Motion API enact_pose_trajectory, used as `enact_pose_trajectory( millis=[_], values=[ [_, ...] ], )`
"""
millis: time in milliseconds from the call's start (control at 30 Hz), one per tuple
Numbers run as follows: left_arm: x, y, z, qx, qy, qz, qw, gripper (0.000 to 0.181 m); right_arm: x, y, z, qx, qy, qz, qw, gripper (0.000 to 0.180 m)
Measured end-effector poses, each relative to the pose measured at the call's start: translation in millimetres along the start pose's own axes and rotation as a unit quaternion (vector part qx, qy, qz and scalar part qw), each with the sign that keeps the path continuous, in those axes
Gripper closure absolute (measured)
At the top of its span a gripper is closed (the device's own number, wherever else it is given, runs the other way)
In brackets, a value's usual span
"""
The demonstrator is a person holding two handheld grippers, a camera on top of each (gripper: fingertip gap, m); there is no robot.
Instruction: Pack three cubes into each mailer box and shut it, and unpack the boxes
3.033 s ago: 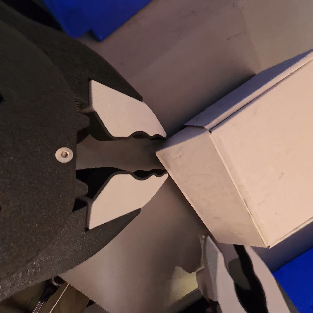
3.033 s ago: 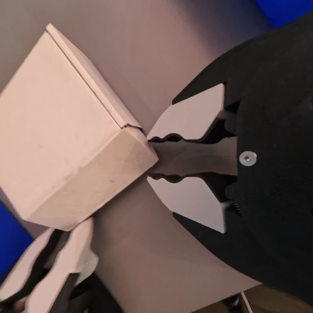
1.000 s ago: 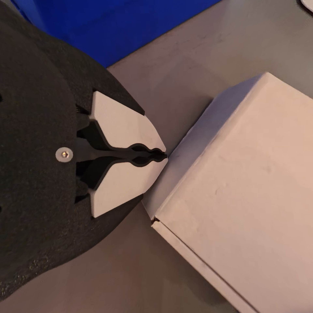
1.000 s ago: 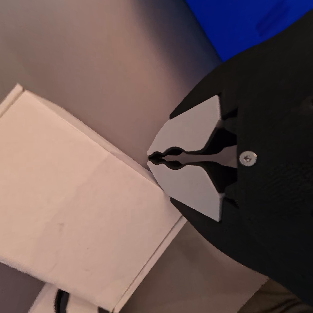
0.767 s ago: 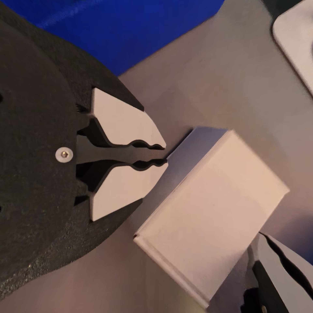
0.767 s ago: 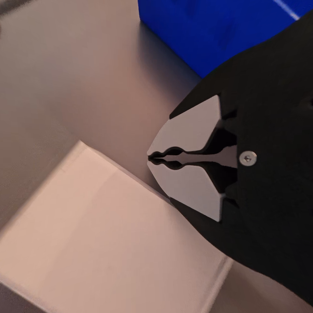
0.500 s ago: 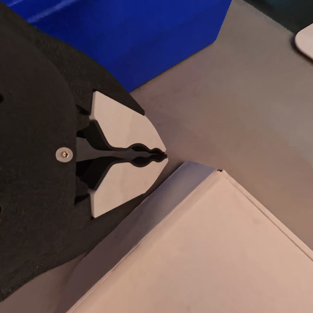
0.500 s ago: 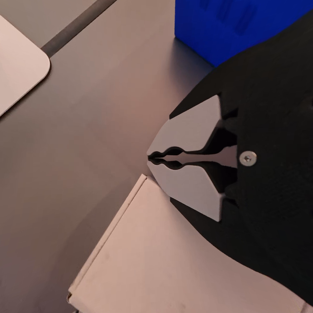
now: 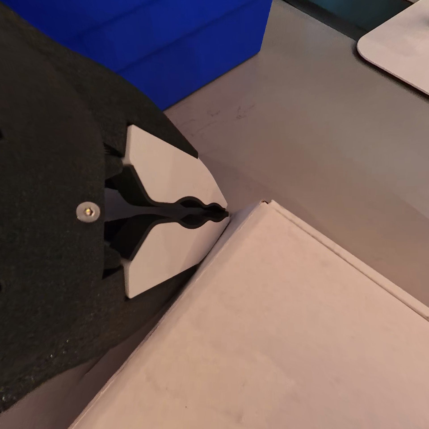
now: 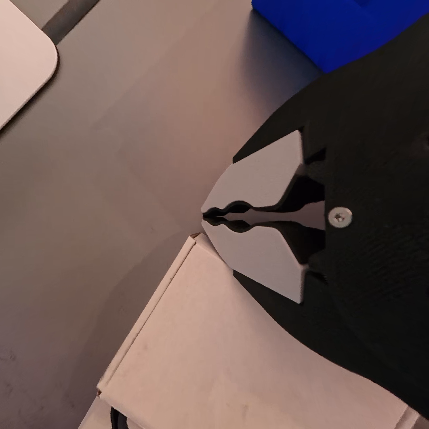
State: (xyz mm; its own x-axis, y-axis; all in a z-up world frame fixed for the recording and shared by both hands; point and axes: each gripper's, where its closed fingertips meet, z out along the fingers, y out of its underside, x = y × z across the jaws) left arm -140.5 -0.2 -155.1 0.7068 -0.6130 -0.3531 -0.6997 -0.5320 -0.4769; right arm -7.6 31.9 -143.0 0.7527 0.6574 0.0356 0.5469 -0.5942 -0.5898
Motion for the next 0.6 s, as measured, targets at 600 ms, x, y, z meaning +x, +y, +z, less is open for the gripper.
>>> enact_pose_trajectory(
  millis=[600],
  values=[
    [69.1,44.0,-68.9,0.035,0.107,-0.002,0.994,0.181,-41.1,65.3,-41.3,-0.037,0.041,0.004,0.998,0.179]
  ],
)
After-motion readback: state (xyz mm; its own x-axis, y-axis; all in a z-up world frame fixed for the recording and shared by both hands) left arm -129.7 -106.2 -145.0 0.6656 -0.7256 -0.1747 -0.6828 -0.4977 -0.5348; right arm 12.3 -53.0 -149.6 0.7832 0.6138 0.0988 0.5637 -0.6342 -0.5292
